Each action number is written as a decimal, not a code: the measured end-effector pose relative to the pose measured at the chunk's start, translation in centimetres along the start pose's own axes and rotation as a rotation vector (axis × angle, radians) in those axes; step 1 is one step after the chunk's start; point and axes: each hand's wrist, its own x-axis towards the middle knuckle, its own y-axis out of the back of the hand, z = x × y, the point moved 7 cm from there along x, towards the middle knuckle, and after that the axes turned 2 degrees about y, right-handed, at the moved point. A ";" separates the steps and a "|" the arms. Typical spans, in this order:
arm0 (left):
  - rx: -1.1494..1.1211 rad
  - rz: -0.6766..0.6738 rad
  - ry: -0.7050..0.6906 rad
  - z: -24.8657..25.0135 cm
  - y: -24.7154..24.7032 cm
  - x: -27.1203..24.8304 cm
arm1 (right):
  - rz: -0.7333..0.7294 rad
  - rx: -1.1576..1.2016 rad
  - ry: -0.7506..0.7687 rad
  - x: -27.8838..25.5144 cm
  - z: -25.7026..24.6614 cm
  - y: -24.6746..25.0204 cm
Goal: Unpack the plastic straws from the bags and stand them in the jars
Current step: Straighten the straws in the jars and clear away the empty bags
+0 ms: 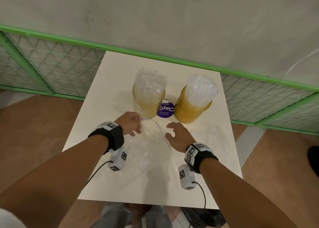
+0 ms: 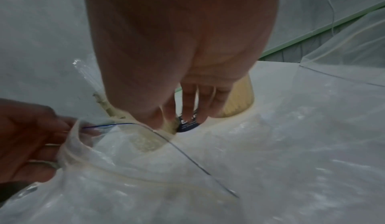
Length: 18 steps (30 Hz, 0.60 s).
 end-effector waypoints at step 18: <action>0.590 0.048 -0.190 0.8 1.5 -0.2 | 0.185 0.623 0.004 2.1 -3.3 4.5</action>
